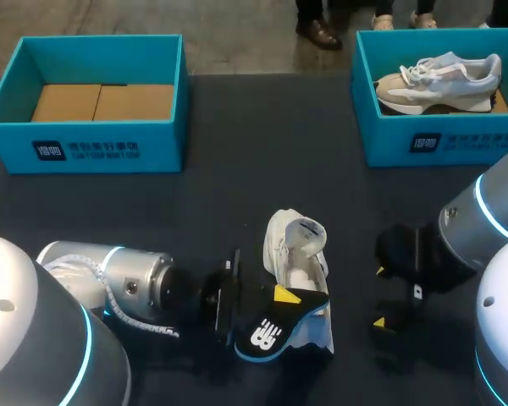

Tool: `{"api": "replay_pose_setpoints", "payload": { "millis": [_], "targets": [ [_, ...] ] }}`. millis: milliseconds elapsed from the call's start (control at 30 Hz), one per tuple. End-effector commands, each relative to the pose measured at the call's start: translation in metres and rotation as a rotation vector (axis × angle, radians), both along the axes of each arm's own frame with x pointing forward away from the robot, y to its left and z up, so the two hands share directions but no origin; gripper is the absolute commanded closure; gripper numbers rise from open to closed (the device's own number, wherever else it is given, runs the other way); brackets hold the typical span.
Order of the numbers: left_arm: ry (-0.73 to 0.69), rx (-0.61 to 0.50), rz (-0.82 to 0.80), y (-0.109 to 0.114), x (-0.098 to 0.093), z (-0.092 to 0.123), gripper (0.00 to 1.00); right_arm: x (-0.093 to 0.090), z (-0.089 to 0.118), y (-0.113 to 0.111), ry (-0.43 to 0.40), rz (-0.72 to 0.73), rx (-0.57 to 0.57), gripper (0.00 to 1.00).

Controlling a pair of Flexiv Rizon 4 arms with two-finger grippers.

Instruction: Take the shoe out of the shoebox, open the shoe tongue, remove and reinsert the insole, then place the shoe into the shoebox

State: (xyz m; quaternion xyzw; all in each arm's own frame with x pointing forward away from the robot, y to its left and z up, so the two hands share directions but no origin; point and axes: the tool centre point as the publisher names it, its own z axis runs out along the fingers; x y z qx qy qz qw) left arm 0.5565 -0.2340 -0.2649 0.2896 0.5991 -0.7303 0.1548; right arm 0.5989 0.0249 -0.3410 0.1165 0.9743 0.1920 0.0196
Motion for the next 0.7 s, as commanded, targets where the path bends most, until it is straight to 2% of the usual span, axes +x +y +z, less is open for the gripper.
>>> {"api": "replay_pose_setpoints", "payload": {
  "millis": [33,633,700],
  "targets": [
    [0.003,-0.009,-0.002,-0.0088,0.0063,-0.0060,1.00,-0.0015,-0.0006,0.0004,-0.003,-0.002,-0.001,0.00],
    [-0.001,0.008,0.008,-0.0095,0.0133,-0.0143,1.00,-0.0015,-0.0006,0.0004,-0.003,-0.002,-0.001,0.00],
    [-0.003,0.010,0.009,-0.0098,0.0136,-0.0148,1.00,-0.0012,0.0059,0.0032,-0.024,0.002,-0.017,0.00]
  ]
}}
